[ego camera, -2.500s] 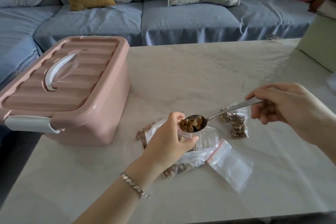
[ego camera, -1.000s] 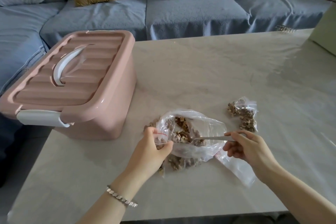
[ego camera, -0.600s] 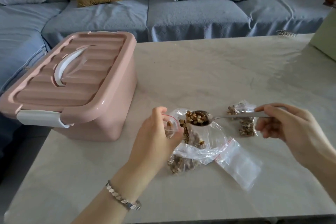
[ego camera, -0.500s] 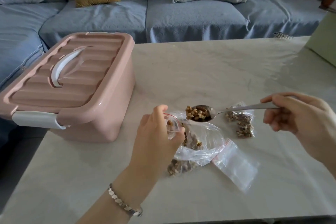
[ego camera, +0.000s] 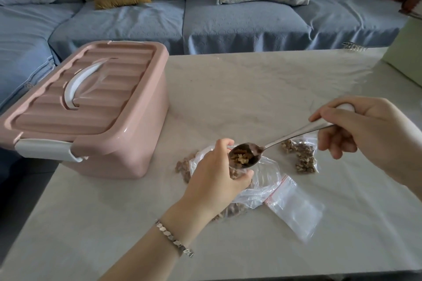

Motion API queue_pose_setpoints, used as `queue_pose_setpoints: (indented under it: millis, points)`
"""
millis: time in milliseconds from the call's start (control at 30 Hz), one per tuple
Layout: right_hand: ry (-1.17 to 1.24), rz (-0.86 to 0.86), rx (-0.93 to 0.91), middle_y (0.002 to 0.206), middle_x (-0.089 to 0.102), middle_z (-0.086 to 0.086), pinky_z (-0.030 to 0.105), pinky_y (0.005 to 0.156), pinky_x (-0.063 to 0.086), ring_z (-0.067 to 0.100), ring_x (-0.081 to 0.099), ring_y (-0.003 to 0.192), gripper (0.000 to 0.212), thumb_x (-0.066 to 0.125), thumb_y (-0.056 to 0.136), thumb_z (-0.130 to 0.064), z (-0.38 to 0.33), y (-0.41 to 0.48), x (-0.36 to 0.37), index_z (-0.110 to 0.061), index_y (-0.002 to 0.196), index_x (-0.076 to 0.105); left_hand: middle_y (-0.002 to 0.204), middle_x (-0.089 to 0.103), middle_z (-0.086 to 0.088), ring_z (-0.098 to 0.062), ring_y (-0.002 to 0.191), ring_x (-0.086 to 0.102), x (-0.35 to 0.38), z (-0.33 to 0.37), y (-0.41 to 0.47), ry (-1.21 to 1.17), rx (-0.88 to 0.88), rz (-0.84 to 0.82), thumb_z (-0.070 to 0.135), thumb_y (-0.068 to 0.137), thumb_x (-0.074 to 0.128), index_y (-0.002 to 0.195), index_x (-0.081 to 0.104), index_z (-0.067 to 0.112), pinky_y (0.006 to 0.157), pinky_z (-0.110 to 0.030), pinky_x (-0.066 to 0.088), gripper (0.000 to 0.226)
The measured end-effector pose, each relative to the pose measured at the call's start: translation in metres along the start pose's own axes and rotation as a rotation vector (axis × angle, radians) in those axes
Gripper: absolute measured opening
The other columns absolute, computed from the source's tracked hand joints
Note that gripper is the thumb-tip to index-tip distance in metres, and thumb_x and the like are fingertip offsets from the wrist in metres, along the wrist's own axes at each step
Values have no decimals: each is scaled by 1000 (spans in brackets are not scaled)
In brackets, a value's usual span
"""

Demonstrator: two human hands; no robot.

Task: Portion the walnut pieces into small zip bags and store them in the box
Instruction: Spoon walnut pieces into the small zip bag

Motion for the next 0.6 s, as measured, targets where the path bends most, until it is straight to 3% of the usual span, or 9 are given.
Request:
queue_pose_setpoints:
  millis: [100,200,300,400,467,600]
  points:
    - [-19,7,-9,42,58,10,11,32,30,12,44,29,27,44,92,-1,0,1,-2,-2,70,60,103,44,18,1,89,43,-1,-5,-1,11,-2,10,38,80,67,130,35,25,71,-6,27,60]
    - [-27,24,-13,42,58,10,11,31,29,12,44,28,27,44,92,-2,-1,2,-6,-4,70,60,95,48,18,-1,86,46,0,-8,-1,23,-15,-2,38,80,67,128,36,25,69,-7,30,58]
    - [-20,22,4,42,58,9,11,32,29,11,44,29,27,44,92,-2,3,3,-6,-4,70,60,82,44,27,12,76,50,1,-8,-2,0,-18,-11,34,80,68,125,38,24,67,3,33,55]
    - [2,13,48,42,57,8,12,32,28,11,44,30,27,43,92,-2,14,5,-5,-4,71,61,85,40,32,29,76,42,0,-7,-2,-36,-9,4,32,80,68,125,38,24,67,5,32,54]
    - [34,20,78,42,57,8,12,33,30,11,44,30,27,43,92,-3,22,5,-8,-4,72,61,88,43,30,27,76,45,-2,-9,-3,-67,-26,13,33,81,67,124,38,26,67,5,33,53]
    - [159,70,138,42,56,8,12,35,34,11,42,31,25,43,92,-5,37,3,-20,-4,75,61,94,56,22,7,88,57,-13,-21,-7,-134,-62,94,36,79,68,116,37,35,73,-5,43,48]
Point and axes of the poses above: each hand's wrist, its own y-axis towards the middle knuckle, its own x-axis out of the palm, z = x × y, the point moved 9 cm from there along y, towards the middle knuckle
